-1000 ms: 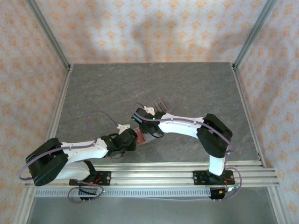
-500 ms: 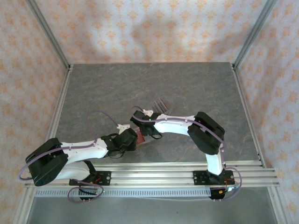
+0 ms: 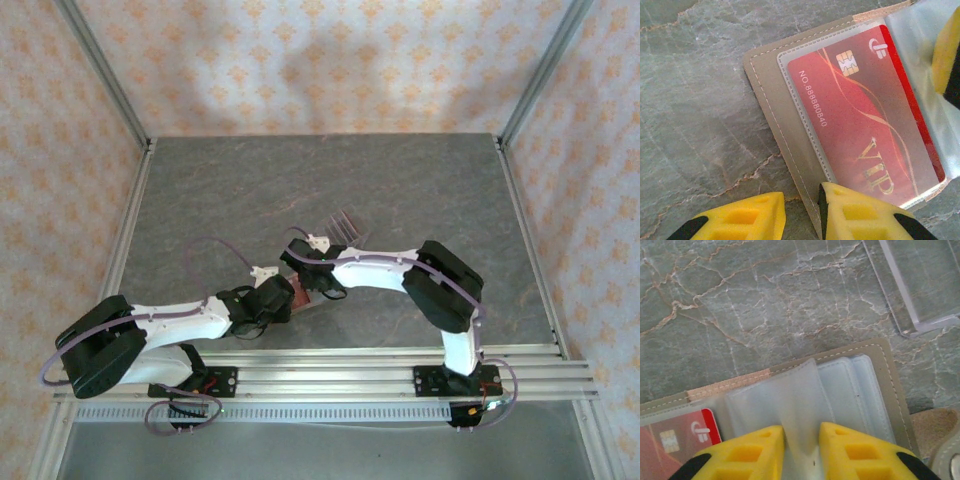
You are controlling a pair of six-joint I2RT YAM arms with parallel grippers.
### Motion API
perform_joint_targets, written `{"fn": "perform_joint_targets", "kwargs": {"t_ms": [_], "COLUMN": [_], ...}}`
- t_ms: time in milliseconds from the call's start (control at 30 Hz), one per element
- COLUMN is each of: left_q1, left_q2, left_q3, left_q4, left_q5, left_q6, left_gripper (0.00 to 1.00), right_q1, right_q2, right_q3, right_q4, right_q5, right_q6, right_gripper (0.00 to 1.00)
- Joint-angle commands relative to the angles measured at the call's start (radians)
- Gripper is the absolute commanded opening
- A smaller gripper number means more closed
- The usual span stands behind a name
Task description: Put the credit cards into the card holder
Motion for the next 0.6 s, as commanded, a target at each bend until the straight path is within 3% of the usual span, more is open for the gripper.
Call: {"fn": "perform_joint_targets", "kwargs": {"t_ms": [0, 167, 400, 567], "left_q1": [-0.01, -0.01, -0.01, -0.01], "left_q2": [0.06, 0.068, 0.089, 0.093], "left_q3": [-0.02, -0.02, -0.014, -0.008], "left_q4": [0.058, 0.065, 0.089, 0.086], "left_q5": [0.047, 0.047, 0.056, 0.052], "left_q6": [-0.015, -0.016, -0.019, -0.016], "left_gripper": [0.27, 0.27, 0.26, 0.26], "right_q1": [-0.002, -0.001, -0.001, -0.003], "right_q2": [0.068, 0.004, -0.065, -0.088], "right_q3": [-0.068, -0.068, -0.035, -0.062], "right_q4": [0.01, 0.008, 0.01, 0.07], "right_q5": [-0.093, -0.086, -0.126, -0.193], "right_q6": [0.033, 0.022, 0.011, 0.038], "right_gripper": [0.17, 0.0, 0.0, 0.17]}}
